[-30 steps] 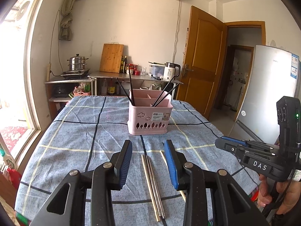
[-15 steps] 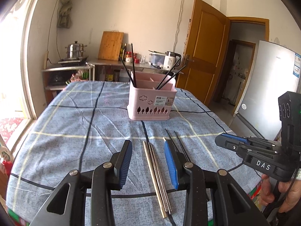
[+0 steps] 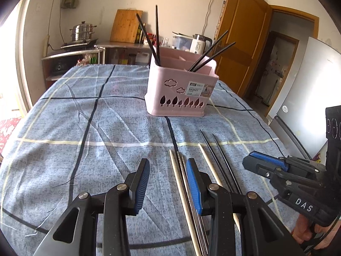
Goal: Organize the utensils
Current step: 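Withdraw both open tools from the basket down to the remaining chopsticks, then close the left tool on a wooden chopstick while the right tool grasps another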
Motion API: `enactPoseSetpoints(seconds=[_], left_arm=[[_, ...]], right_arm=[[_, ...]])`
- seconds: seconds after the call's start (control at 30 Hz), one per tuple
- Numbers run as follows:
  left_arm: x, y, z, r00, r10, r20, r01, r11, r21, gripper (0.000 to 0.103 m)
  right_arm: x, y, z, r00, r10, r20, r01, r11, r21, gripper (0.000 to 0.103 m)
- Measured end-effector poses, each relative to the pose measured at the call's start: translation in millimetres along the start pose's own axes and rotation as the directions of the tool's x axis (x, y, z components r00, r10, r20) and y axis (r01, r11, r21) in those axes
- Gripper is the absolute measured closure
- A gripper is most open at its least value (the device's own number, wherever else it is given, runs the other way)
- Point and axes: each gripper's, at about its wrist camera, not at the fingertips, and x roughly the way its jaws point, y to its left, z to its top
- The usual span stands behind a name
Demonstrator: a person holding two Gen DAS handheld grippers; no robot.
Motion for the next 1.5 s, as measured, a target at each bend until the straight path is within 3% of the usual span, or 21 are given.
enactPoseSetpoints(seconds=[0.37,0.67,0.93,1.13,1.33,1.5], left_arm=[[51,6,8,0.992,-0.01,-0.124,0.006,1.0,-0.028,0.068],[73,9,10,0.983,0.006,-0.183,-0.012,0.999,-0.036,0.068],[79,3,12,0.981,0.028,-0.19,-0.031,0.999,-0.012,0.068],[82,-10,8,0.977,0.114,-0.182,-0.094,0.989,0.112,0.07],[76,-5,8,0.973,0.133,-0.187,-0.115,0.988,0.104,0.08],[76,0,9,0.971,0.129,-0.202,-0.114,0.99,0.083,0.081]], right_arm=[[53,-8,7,0.995,0.0,-0.099,0.003,1.0,0.024,0.089],[68,-12,6,0.991,0.01,-0.135,-0.005,0.999,0.04,0.089],[72,-13,4,0.989,0.017,-0.146,-0.011,0.999,0.046,0.089],[75,-12,3,0.988,0.018,-0.154,-0.011,0.999,0.046,0.089],[76,-13,4,0.987,0.018,-0.161,-0.011,0.999,0.048,0.089],[82,-13,9,0.983,0.009,-0.183,-0.001,0.999,0.041,0.089]])
